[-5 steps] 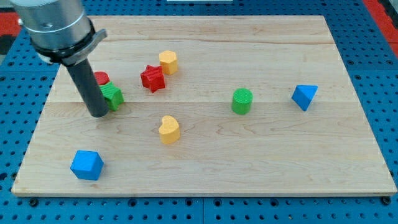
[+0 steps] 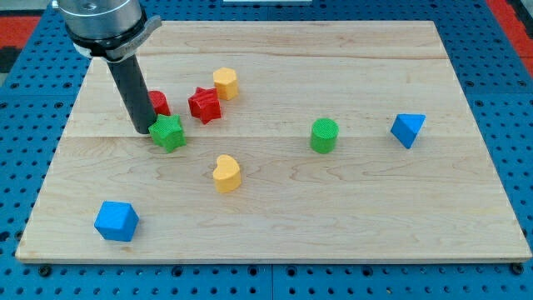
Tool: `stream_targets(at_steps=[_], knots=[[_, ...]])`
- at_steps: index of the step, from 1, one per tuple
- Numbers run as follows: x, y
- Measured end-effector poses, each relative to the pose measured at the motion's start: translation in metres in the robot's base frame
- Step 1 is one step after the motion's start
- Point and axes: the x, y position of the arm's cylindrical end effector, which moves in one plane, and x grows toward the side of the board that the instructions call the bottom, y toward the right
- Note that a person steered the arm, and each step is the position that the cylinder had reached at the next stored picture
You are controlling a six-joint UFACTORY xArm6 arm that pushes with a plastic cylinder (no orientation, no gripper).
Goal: Separate the green star from the red circle
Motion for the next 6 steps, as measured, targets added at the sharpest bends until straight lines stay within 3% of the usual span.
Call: stream_targets(at_steps=[4, 6], knots=[[0.017, 0.001], [0.017, 0.096]])
